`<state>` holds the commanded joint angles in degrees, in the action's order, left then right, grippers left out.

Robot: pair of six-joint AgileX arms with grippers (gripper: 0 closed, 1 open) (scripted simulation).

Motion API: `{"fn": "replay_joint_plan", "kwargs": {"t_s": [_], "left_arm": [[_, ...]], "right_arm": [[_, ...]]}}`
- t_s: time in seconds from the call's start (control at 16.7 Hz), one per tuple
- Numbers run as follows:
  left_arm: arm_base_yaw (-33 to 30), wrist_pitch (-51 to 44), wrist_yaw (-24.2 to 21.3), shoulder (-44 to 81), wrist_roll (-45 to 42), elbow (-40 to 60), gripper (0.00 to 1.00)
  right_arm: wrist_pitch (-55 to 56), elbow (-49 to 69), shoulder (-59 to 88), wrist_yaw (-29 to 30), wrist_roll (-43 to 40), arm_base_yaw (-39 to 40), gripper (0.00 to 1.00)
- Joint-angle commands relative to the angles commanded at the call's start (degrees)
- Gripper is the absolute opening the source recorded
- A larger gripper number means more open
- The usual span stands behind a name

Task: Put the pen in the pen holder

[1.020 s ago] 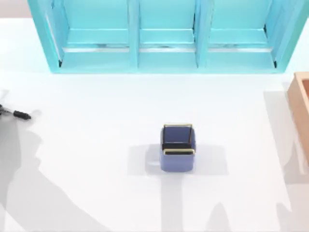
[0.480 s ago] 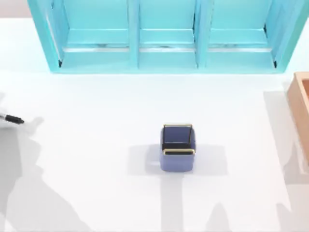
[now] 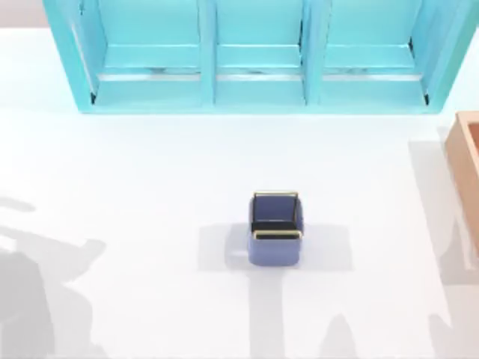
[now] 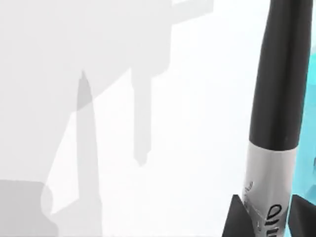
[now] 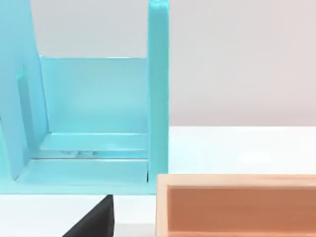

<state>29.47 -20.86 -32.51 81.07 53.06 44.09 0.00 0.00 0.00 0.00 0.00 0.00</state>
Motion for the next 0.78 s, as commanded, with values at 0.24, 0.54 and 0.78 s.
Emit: {"fn": "replay_joint_plan", "kwargs": {"t_s": [0.24, 0.54, 0.78], "left_arm": [[3.4, -10.7, -1.5, -12.4, -3.8, -1.2, 0.0], [4.6, -14.7, -1.8, -16.4, -5.5, -1.7, 0.0], [3.9, -14.5, -1.1, -15.8, -5.6, -1.5, 0.0]], "right_arm": [[0.0, 0.0, 0.0, 0.0, 0.0, 0.0, 1.0], [0.0, 0.0, 0.0, 0.0, 0.0, 0.0, 1.0], [0.0, 0.0, 0.0, 0.0, 0.0, 0.0, 1.0]]}}
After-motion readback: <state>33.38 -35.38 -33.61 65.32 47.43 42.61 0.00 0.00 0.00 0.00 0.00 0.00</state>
